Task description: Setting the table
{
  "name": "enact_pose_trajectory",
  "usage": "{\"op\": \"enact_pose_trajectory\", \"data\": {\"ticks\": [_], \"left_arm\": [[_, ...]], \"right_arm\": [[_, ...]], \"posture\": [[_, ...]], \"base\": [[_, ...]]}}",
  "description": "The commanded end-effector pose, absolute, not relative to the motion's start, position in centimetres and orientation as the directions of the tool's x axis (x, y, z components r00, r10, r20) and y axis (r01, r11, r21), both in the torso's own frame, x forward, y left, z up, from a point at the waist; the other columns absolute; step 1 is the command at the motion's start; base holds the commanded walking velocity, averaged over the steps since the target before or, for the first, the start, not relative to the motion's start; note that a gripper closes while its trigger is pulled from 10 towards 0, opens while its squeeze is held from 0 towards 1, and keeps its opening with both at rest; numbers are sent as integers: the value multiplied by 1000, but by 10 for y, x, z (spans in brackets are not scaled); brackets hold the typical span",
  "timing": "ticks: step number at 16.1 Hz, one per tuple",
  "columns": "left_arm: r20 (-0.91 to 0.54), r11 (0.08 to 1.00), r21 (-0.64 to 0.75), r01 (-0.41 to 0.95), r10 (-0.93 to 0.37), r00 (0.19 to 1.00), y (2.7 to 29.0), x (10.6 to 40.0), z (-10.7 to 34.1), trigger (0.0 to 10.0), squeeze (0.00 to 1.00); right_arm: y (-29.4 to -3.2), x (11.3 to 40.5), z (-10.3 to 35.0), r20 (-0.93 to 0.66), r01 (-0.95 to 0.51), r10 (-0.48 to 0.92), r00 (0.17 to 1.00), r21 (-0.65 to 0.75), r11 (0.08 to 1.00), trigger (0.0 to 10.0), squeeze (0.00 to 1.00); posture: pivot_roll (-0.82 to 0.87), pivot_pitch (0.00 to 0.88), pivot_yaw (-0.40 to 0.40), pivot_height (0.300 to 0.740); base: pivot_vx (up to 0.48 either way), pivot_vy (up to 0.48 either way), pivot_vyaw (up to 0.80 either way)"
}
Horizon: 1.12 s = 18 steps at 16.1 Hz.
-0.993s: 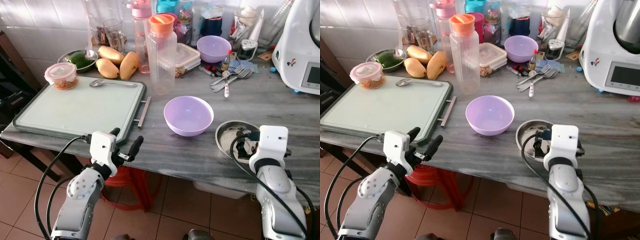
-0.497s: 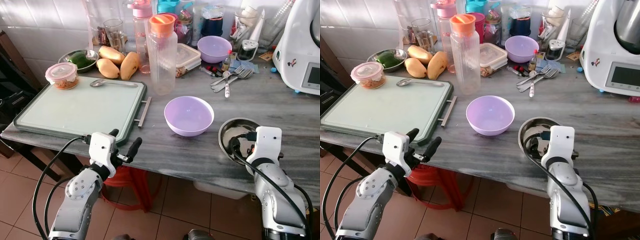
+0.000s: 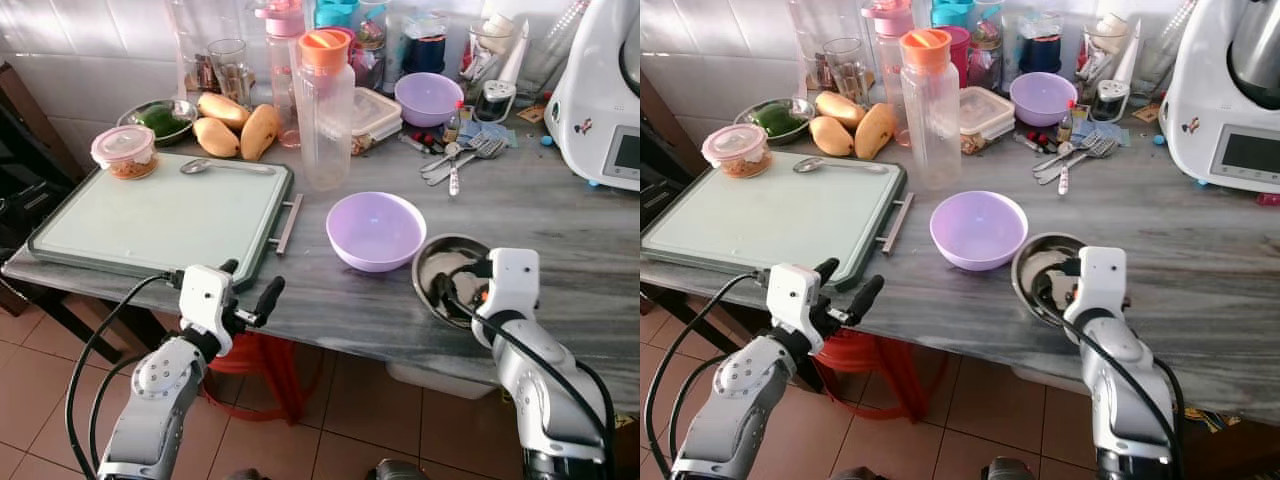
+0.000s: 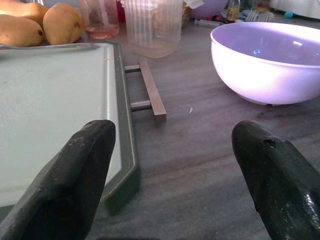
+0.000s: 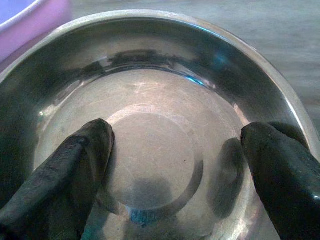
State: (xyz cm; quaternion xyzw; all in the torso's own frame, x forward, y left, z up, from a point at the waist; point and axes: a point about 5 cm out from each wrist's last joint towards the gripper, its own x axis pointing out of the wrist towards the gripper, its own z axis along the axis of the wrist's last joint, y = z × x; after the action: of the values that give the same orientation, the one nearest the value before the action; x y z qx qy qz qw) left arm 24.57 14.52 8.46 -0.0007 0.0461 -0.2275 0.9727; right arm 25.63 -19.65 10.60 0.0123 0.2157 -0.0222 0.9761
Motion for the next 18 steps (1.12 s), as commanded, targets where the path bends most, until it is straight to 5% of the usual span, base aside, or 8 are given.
{"op": "enact_pose_trajectory", "data": {"ticks": [1, 18], "left_arm": [[-93, 895, -6, 446, -445, 891, 145, 246, 86, 10000, 0], [-92, 890, -16, 457, -456, 885, 142, 247, 85, 10000, 0]], "right_arm": [[-194, 256, 100, -462, 41, -19, 887, 37, 998, 10000, 0], [-180, 248, 123, -317, 47, -33, 948, 39, 998, 10000, 0]], "posture": [[-72, 0, 52, 740], [-84, 0, 53, 740]], "base": [[0, 0, 0], [0, 0, 0]]}}
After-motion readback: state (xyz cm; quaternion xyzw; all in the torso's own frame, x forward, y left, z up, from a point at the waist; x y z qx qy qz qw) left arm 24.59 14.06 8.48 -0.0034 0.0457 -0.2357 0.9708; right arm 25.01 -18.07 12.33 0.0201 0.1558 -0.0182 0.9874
